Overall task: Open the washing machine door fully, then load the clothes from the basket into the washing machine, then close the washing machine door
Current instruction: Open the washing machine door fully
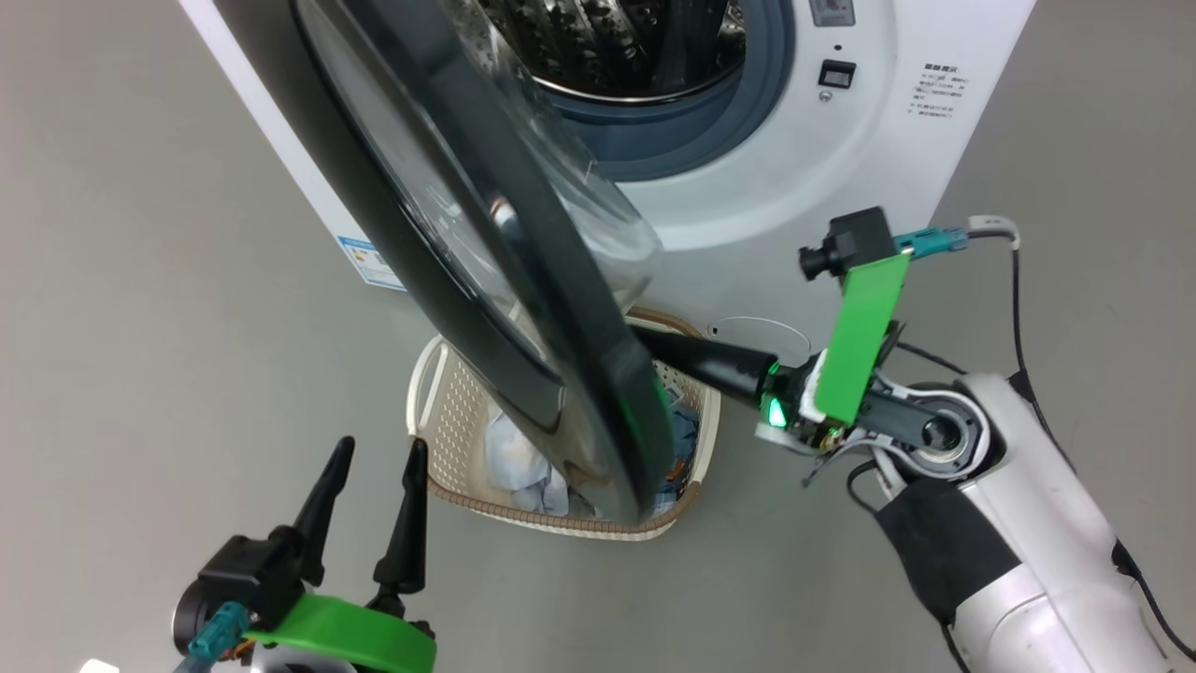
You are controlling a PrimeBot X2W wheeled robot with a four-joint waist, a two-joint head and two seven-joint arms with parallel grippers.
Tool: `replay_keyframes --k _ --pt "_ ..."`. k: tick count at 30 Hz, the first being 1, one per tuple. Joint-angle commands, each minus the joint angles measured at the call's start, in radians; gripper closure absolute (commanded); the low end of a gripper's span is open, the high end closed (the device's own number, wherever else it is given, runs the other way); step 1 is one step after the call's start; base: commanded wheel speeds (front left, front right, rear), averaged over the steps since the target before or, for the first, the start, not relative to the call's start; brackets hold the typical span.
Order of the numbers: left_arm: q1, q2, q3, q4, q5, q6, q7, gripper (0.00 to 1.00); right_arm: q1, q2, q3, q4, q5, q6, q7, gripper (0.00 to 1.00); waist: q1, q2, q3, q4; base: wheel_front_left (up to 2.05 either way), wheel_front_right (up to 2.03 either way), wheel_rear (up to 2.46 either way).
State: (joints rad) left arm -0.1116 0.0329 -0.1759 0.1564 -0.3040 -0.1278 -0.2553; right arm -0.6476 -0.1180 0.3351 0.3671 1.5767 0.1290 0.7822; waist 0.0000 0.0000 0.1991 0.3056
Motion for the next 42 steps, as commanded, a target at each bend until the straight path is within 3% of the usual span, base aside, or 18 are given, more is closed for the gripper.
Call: replay_keyframes --k 1,15,25,26,27,30,31,32,42 --pt "0.000 0.017 0.038 -0.029 0.010 -0.001 -0.006 0.00 0.016 0.037 0.028 -0.039 0.008 0.002 0.008 1.00 0.0000 0.0000 -0.002 0.003 0.00 0.00 0.00" --pt "0.006 0.017 0.035 -0.028 0.011 -0.001 -0.006 0.00 0.046 0.063 0.110 -0.046 0.021 0.002 0.005 1.00 0.0000 0.0000 -0.028 0.021 0.00 0.00 0.00" --pt "0.008 0.017 0.042 -0.009 0.015 -0.002 -0.006 0.00 0.064 0.061 0.109 -0.037 -0.003 0.002 -0.040 1.00 0.0000 0.0000 -0.060 0.006 0.00 0.00 0.00" --pt "0.008 0.017 0.042 -0.007 0.017 -0.002 -0.006 0.00 0.066 0.059 0.104 -0.036 -0.007 0.002 -0.050 0.95 0.0000 0.0000 -0.063 0.001 0.00 0.00 0.00" --pt "0.008 0.017 0.044 -0.005 0.018 -0.002 -0.006 0.00 0.069 0.057 0.099 -0.034 -0.011 0.002 -0.060 0.75 0.0000 0.0000 -0.066 -0.004 0.00 0.00 0.00" --pt "0.011 0.017 0.048 -0.001 0.023 -0.002 -0.006 0.00 0.077 0.049 0.089 -0.026 -0.018 0.002 -0.081 0.48 0.0000 0.0000 -0.075 -0.022 0.00 0.00 0.00" --pt "0.012 0.017 0.048 0.001 0.024 -0.003 -0.006 0.00 0.081 0.044 0.086 -0.023 -0.021 0.002 -0.088 0.18 0.0000 0.0000 -0.079 -0.028 0.00 0.00 0.00" --pt "0.013 0.017 0.048 0.002 0.025 -0.003 -0.006 0.00 0.085 0.040 0.084 -0.022 -0.024 0.002 -0.094 0.00 0.0000 0.0000 -0.082 -0.033 0.00 0.00 0.00" --pt "0.031 0.020 0.064 0.003 0.033 -0.003 -0.006 0.00 0.127 -0.015 0.076 -0.013 -0.070 0.002 -0.190 0.00 0.0000 0.0000 -0.106 -0.083 0.00 0.00 0.00"
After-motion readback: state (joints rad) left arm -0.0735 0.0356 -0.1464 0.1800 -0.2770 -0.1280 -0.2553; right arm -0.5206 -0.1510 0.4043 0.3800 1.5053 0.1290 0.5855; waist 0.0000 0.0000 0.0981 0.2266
